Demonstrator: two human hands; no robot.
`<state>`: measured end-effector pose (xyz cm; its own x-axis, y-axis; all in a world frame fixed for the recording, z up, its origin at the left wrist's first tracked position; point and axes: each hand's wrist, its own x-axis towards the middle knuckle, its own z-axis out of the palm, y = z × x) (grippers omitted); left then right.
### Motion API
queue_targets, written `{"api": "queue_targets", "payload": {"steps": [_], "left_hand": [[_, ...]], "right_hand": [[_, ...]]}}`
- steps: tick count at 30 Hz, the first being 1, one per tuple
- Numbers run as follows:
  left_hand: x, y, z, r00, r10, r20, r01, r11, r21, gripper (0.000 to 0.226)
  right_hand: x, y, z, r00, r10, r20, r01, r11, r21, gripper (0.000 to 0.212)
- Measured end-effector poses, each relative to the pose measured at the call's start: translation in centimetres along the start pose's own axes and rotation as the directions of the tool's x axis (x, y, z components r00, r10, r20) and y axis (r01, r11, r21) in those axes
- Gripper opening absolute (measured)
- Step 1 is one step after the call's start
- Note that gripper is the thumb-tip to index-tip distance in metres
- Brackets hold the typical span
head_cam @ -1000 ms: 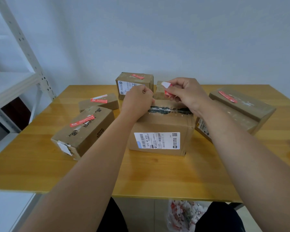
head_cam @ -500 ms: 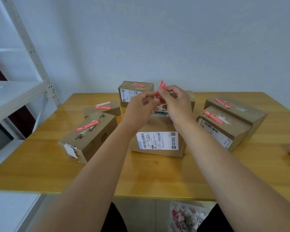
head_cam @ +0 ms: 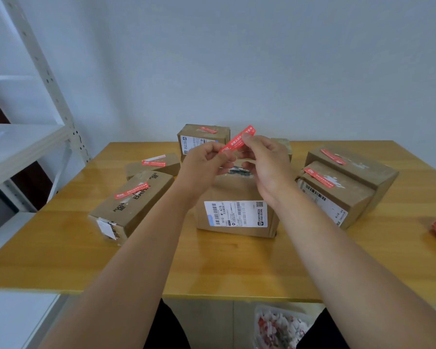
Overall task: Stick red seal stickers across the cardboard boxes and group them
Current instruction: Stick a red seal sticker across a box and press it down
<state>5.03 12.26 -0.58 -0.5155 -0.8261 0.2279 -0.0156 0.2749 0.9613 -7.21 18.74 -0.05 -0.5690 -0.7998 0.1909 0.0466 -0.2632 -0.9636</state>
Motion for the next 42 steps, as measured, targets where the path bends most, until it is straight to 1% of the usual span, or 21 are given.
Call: {"api": "queue_targets", "payload": {"steps": [2, 4, 6, 7, 11, 14, 16, 17, 20, 21, 23, 25, 30, 33, 36, 39, 42], "left_hand": [[0.1, 0.1, -0.1, 1.000, 0.025, 0.006, -0.026, 0.997, 0.079, 0.011], [0.5, 0.1, -0.3, 0.998, 0.054, 0.012, -0.055, 0.976, 0.209, 0.013], [1.0, 0.2, -0.7, 0.998, 0.046, 0.033, -0.054, 0.949, 0.312, 0.013], [1.2, 0.2, -0.8, 0.999, 0.034, 0.039, -0.045, 0.941, 0.336, 0.013], [1.7, -0.6, -1.3, 0.999, 0.000, 0.043, -0.015, 0.937, 0.350, 0.012], [1.7, -1.1, -1.5, 0.999, -0.040, 0.000, 0.038, 0.971, 0.234, 0.005], [1.5, -1.0, -1.5, 0.997, -0.074, 0.001, 0.072, 0.981, 0.179, 0.004], [1.4, -1.0, -1.5, 0.996, -0.086, 0.004, 0.083, 0.981, 0.175, 0.005], [1.1, -0.7, -1.3, 0.995, -0.096, -0.008, 0.096, 0.979, 0.180, 0.003], [1.2, -0.6, -1.2, 0.995, -0.097, -0.018, 0.099, 0.979, 0.181, 0.002], [1.3, -0.4, -1.0, 0.994, -0.096, -0.045, 0.103, 0.978, 0.181, 0.004], [1.5, -0.1, -0.8, 0.994, -0.081, -0.070, 0.093, 0.978, 0.188, 0.007], [1.5, -0.2, 0.0, 0.994, -0.041, -0.100, 0.071, 0.948, 0.311, 0.012], [1.6, -0.8, 0.2, 0.990, -0.036, -0.136, 0.086, 0.919, 0.385, 0.016], [1.6, -1.1, 0.5, 0.986, -0.031, -0.165, 0.100, 0.896, 0.433, 0.014], [1.5, -1.5, 0.8, 0.985, -0.030, -0.172, 0.105, 0.889, 0.446, 0.016], [1.4, -1.7, 1.0, 0.984, -0.046, -0.172, 0.121, 0.880, 0.459, 0.021]], "right_hand": [[0.1, 0.1, -0.3, 0.996, -0.064, -0.054, 0.059, 0.994, -0.091, 0.020], [0.3, 0.2, -0.7, 0.988, -0.128, -0.082, 0.108, 0.972, -0.210, 0.013], [0.4, 0.4, -1.0, 0.981, -0.170, -0.098, 0.135, 0.946, -0.293, 0.014], [0.5, 0.4, -1.2, 0.978, -0.181, -0.105, 0.138, 0.936, -0.324, 0.017], [0.9, 1.1, -1.9, 0.984, -0.157, -0.084, 0.106, 0.896, -0.432, 0.022], [1.0, 1.5, -2.1, 0.981, -0.189, -0.036, 0.138, 0.823, -0.551, 0.022], [1.2, 1.4, -2.3, 0.978, -0.210, -0.022, 0.152, 0.771, -0.618, 0.020], [1.4, 1.4, -2.4, 0.978, -0.206, -0.030, 0.143, 0.772, -0.619, 0.020], [1.7, 1.2, -2.6, 0.984, -0.168, -0.055, 0.112, 0.832, -0.543, 0.017], [1.7, 1.2, -2.7, 0.985, -0.162, -0.056, 0.107, 0.834, -0.542, 0.016], [1.7, 1.0, -2.8, 0.984, -0.173, -0.039, 0.115, 0.788, -0.604, 0.017], [1.8, 0.7, -3.0, 0.988, -0.154, -0.005, 0.111, 0.729, -0.675, 0.021], [1.8, 0.2, -3.7, 0.996, -0.007, 0.087, 0.074, 0.591, -0.803, 0.028], [1.6, 0.3, -3.9, 0.993, 0.023, 0.119, 0.085, 0.572, -0.816, 0.032], [1.6, 0.5, -4.1, 0.991, 0.016, 0.130, 0.099, 0.559, -0.823, 0.028], [1.7, 0.8, -4.3, 0.993, 0.000, 0.120, 0.100, 0.545, -0.832, 0.023], [1.8, 1.0, -4.5, 0.993, -0.023, 0.117, 0.112, 0.526, -0.843, 0.022]]}}
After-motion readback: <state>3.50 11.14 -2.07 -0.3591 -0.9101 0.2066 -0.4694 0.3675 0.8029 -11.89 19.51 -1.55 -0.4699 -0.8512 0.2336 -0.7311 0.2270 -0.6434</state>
